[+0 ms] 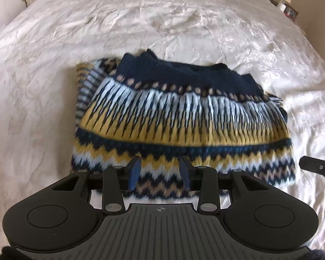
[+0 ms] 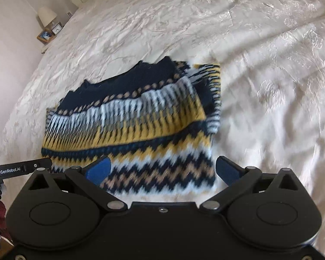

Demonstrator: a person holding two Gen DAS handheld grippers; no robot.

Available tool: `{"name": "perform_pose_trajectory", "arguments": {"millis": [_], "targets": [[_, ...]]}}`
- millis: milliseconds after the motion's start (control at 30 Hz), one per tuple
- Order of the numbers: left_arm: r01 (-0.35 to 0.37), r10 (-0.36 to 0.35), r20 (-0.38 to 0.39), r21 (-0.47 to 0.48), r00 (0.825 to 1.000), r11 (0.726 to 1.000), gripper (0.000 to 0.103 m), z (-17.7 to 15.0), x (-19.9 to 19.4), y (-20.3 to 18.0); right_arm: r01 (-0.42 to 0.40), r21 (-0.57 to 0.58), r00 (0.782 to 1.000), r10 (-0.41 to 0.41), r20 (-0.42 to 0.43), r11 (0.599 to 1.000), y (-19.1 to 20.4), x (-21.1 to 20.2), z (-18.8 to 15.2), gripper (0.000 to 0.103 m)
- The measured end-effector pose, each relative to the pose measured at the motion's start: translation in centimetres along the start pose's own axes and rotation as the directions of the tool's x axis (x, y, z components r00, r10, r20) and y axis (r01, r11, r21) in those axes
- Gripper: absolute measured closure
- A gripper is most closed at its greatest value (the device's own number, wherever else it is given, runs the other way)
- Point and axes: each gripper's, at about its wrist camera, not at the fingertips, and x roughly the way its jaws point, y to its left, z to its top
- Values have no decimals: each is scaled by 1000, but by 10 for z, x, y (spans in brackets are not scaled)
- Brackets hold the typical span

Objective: Fold small clothes

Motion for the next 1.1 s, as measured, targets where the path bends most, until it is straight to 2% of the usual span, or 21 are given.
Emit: {"name": "perform_pose_trajectory", "arguments": {"millis": [33, 133, 400, 600, 733, 933, 1100], "targets": [[0, 0, -1, 5, 1000, 1000, 58, 4, 4, -3, -2, 7, 1000, 2, -10, 1000, -6, 5, 5, 1], [20, -20, 2, -4, 1000, 1000, 51, 17, 15, -11, -10, 29, 999, 10, -33, 1000, -22, 20, 20, 1], [-4, 4, -5, 27, 1000, 1000, 47, 52, 56, -33, -67, 120, 992, 79, -100, 991, -60, 64, 53, 1], [-57, 60, -69, 56, 996, 997, 46, 69, 103, -39, -139, 153, 977, 161, -141, 978, -74, 93, 65, 0], [-72, 77, -113, 48, 991, 996, 34, 75, 128, -37, -182, 158, 967, 206, -151, 971, -77, 108, 71, 0], [-72, 76, -130, 41, 989, 997, 18, 80, 141, -36, -234, 178, 955, 260, -144, 956, -82, 121, 76, 0], [-68, 74, -122, 53, 990, 996, 11, 80, 146, -36, -251, 174, 950, 277, -142, 952, -83, 121, 78, 0]]}}
